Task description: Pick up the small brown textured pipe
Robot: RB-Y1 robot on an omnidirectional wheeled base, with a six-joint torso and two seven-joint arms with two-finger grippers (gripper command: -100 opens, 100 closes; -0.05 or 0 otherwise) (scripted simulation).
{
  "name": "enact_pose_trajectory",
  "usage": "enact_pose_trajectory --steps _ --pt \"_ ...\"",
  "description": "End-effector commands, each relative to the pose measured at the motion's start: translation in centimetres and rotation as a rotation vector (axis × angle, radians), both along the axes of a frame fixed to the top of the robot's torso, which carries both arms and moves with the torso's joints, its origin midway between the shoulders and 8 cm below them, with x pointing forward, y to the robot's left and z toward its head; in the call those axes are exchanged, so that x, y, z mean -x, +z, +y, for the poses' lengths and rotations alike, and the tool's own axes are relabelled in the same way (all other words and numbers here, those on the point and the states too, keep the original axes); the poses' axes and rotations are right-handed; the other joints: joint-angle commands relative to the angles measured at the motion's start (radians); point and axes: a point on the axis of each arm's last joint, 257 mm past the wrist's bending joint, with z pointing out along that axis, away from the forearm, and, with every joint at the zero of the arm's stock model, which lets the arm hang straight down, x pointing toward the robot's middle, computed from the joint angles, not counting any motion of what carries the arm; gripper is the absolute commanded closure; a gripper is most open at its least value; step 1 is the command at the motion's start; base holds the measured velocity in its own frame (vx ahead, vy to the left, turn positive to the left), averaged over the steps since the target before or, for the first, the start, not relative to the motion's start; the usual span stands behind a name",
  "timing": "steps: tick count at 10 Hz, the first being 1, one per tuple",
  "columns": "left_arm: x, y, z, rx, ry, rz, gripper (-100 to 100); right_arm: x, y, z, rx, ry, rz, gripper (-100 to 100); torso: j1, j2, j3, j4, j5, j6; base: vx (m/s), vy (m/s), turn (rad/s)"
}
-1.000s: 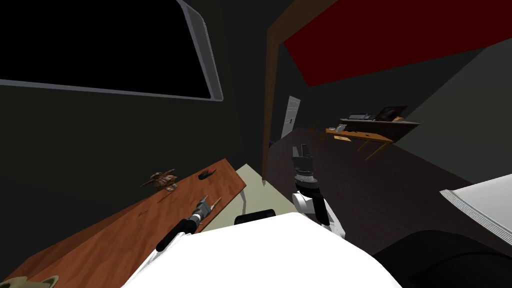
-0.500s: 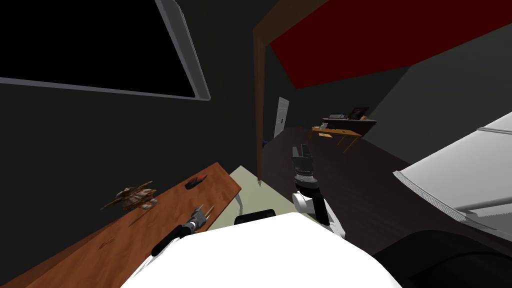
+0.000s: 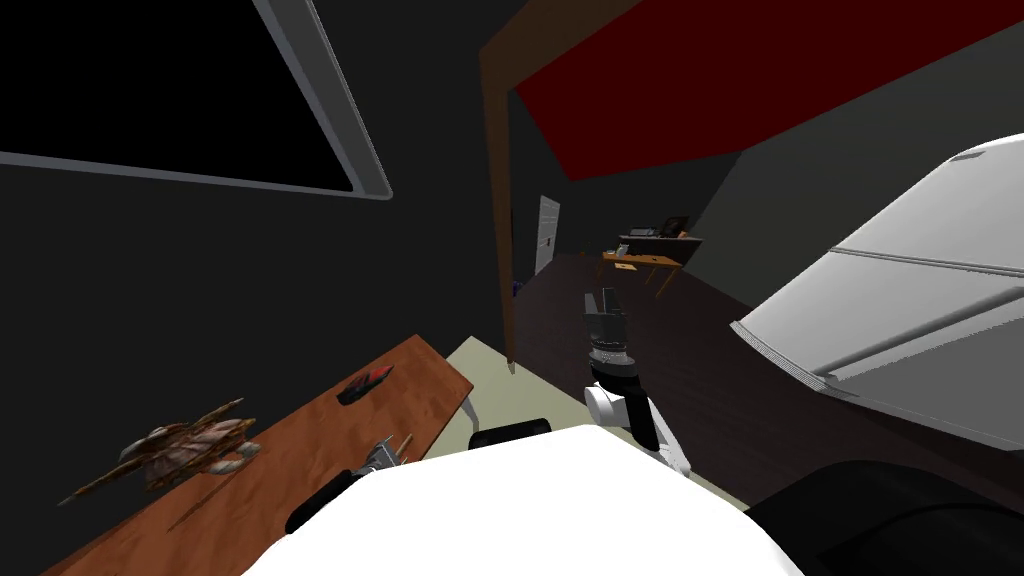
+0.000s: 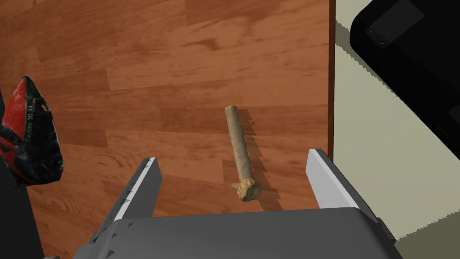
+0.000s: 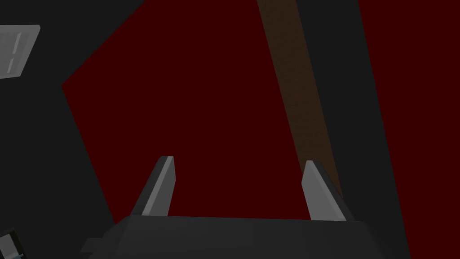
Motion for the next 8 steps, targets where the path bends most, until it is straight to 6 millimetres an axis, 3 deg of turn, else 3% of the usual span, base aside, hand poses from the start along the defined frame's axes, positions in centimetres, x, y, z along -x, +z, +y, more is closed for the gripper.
enact_pose_trajectory --steps 1,5,7,8 --pt "1.6 -0.8 0.9 0.008 0.036 0.042 -100 0.0 0.0 0.0 0.000 0.000 0.000 0 0.000 0.000 0.000 0.000 0.000 0.000 0.039 -0.001 -0.158" --pt "6.2 -3.1 3.2 0.041 0.152 0.151 -100 0.0 0.0 0.0 0.000 0.000 0.000 0 0.000 0.000 0.000 0.000 0.000 0.000 0.044 0.001 -0.193" --pt "10.1 -4.6 4.7 0.073 0.260 0.234 -100 0.0 0.0 0.0 0.000 0.000 0.000 0 0.000 0.001 0.000 0.000 0.000 0.000 0.057 0.005 -0.308" --pt "10.3 -4.6 4.8 0.072 0.261 0.237 -100 0.0 0.0 0.0 0.000 0.000 0.000 0 0.000 -0.001 0.000 0.000 0.000 0.000 0.058 0.013 -0.102"
